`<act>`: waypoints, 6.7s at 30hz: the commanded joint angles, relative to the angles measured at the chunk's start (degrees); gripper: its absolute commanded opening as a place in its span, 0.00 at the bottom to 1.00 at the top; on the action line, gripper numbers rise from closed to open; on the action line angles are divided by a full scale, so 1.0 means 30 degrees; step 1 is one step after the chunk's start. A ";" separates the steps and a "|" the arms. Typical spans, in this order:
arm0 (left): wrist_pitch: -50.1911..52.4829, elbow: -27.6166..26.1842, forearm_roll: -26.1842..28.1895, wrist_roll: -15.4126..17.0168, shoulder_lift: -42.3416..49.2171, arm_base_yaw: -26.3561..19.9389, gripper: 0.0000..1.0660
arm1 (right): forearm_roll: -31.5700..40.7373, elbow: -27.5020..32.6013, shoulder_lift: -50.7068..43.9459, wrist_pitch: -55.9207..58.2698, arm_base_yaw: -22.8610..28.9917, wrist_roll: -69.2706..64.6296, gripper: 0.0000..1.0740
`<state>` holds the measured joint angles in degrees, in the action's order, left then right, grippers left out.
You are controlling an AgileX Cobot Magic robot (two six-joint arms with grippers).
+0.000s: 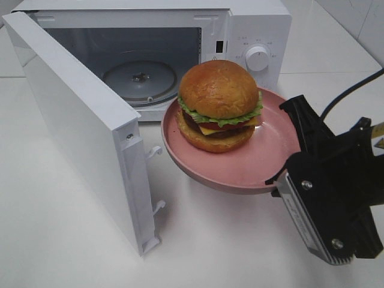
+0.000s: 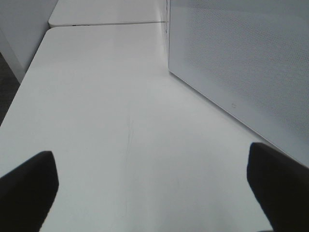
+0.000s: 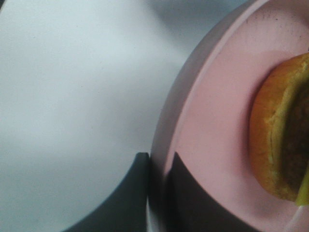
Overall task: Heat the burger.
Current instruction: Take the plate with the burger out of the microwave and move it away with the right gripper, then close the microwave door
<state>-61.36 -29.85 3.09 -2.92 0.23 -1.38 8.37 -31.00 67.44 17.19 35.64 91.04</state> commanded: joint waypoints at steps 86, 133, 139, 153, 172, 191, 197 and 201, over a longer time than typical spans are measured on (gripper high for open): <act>0.0057 0.0076 0.0000 0.0019 0.0344 -0.0019 0.94 | -2.1123 0.1700 0.4526 0.8862 -0.0038 -4.8014 0.00; 0.0057 0.0076 0.0000 0.0019 0.0344 -0.0019 0.94 | -2.0397 0.1471 0.5901 0.6551 -0.0038 -4.9790 0.52; 0.0057 0.0076 0.0000 0.0019 0.0344 -0.0019 0.94 | -1.7055 0.1012 0.3323 0.6188 -0.0038 -4.5283 0.63; 0.0057 0.0076 0.0000 0.0019 0.0344 -0.0019 0.94 | -0.9263 -0.3037 -0.0306 1.0103 -0.0038 -3.5390 0.71; 0.0057 0.0076 0.0000 0.0019 0.0344 -0.0019 0.94 | -0.6971 -0.3610 -0.8021 1.4496 -0.0038 -3.4225 0.71; 0.0057 0.0076 0.0000 0.0019 0.0344 -0.0019 0.94 | -0.4851 -0.0573 -1.4439 1.5164 -0.4679 -3.3041 0.71; 0.0057 0.0076 0.0000 0.0019 0.0344 -0.0019 0.94 | -0.4278 0.0057 -1.7093 1.5050 -0.6665 -3.1952 0.71; 0.0057 0.0076 0.0000 0.0019 0.0344 -0.0019 0.94 | -0.3915 0.0076 -1.8316 1.4840 -0.7334 -3.1570 0.71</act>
<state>-61.36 -29.85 3.09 -2.92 0.23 -1.38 -3.90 -31.05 13.24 62.34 14.21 -4.70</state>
